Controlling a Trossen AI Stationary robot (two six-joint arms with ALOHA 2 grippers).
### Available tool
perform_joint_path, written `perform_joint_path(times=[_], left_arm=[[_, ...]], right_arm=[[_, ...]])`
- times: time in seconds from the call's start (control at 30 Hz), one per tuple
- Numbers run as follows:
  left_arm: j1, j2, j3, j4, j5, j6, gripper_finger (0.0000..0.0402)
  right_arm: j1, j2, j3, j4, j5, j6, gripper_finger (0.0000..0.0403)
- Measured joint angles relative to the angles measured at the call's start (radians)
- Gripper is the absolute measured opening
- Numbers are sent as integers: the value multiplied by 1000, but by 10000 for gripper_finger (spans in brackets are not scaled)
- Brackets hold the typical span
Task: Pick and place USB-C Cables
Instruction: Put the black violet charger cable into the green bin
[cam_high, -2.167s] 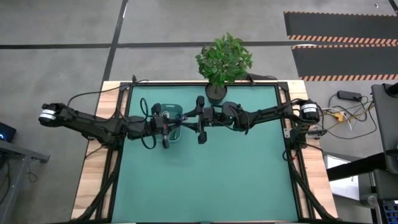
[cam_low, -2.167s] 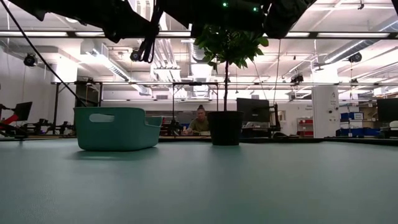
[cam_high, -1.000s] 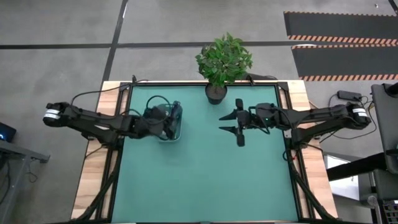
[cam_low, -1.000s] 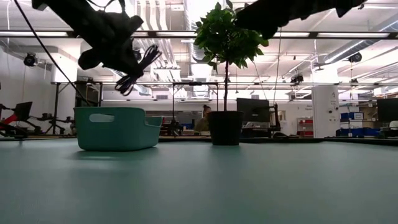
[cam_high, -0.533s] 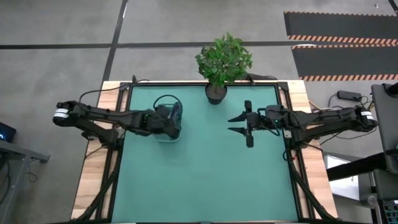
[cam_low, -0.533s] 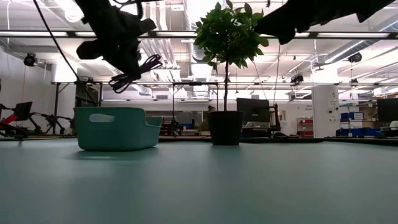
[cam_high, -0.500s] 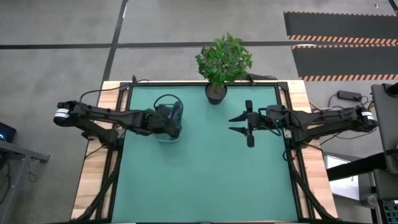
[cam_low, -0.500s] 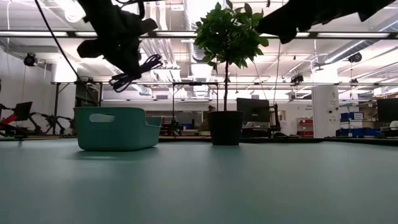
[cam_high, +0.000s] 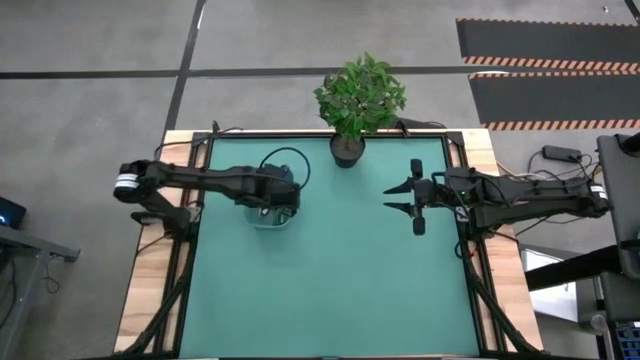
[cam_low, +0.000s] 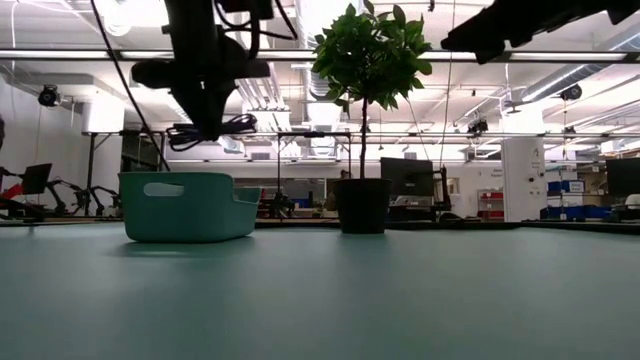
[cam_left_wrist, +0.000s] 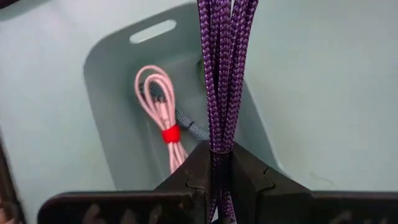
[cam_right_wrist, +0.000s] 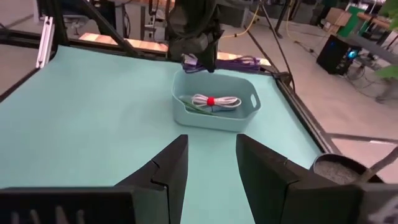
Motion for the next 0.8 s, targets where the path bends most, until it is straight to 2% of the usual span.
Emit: perform_joint_path(times=[0.33, 0.8], left_arm=[[47, 154, 186, -187, 9, -24, 17], [89, 278, 187, -255, 41, -111, 17]], right_arm=[[0, -38, -26, -1, 17, -47, 125], [-1, -35, -32, -1, 19, -78, 111]])
